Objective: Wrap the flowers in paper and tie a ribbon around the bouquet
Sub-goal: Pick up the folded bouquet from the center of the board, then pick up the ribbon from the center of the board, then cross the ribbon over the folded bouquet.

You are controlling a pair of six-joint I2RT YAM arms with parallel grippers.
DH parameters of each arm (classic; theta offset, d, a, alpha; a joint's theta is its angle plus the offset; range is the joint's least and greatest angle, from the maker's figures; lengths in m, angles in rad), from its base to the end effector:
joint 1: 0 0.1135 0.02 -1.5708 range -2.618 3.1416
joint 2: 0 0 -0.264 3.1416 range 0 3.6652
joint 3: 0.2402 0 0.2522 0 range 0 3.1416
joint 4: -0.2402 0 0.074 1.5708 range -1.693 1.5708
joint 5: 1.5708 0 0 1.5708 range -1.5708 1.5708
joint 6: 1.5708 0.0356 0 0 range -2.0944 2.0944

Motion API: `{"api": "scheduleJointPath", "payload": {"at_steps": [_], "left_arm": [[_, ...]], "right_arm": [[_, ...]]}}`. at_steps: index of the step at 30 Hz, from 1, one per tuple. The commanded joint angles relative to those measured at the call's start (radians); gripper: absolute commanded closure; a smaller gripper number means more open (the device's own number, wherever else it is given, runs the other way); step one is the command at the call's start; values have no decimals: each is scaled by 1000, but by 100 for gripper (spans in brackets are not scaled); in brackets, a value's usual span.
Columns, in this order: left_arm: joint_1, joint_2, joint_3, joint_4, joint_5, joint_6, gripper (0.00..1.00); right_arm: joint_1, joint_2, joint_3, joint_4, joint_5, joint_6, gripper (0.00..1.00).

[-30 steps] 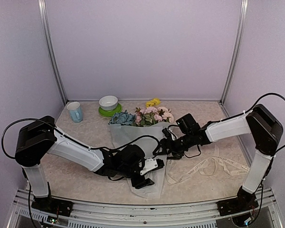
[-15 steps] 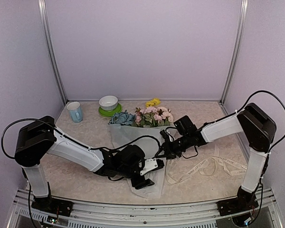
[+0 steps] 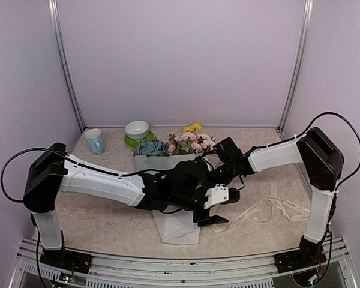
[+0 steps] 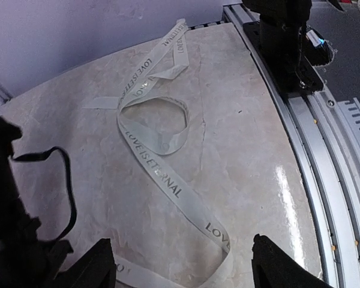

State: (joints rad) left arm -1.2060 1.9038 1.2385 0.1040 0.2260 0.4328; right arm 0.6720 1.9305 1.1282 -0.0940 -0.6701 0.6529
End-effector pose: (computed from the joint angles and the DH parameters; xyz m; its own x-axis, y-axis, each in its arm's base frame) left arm 0.1453 -0.4027 0.2011 0.2379 0.5229 -0.8185 0.9676 -0.0538 0.2468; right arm 0.2914 0.2601 0.1466 -0.9663 -0.1603 -0.2014 -0.2574 0.5908 0.7647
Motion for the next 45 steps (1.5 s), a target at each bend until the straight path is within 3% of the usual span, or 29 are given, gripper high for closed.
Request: {"api": "scheduleJointPath", "payload": {"at_steps": [1, 7, 13, 16, 20, 23, 28, 33, 40, 45], "left_arm": [[-40, 129, 84, -193, 94, 149, 21], [-57, 227, 153, -240, 31, 156, 17], [-64, 298, 193, -271, -99, 100, 29], [-65, 302, 191, -284, -124, 56, 53], [-68, 279, 160, -317, -157, -12, 100], [-80, 209, 103, -349, -145, -67, 100], [-135, -34, -67, -331, 87, -116, 100], [-104, -162, -158, -419, 142, -200, 100], [-107, -203, -300, -560, 131, -319, 100], [-73, -193, -321, -558, 172, -385, 100]], "right_arm": [[1, 31, 44, -57, 7, -58, 100], [1, 44, 68, -74, 7, -69, 100], [1, 29, 89, -113, 35, -92, 100], [1, 22, 100, -130, 46, -99, 100], [1, 22, 126, -162, 53, -113, 100], [1, 22, 143, -193, 61, -127, 100], [-1, 27, 187, -225, 40, -135, 100], [0, 50, 239, -260, 37, -146, 100], [-3, 63, 271, -292, 30, -156, 100], [-13, 63, 285, -303, 33, -160, 100]]}}
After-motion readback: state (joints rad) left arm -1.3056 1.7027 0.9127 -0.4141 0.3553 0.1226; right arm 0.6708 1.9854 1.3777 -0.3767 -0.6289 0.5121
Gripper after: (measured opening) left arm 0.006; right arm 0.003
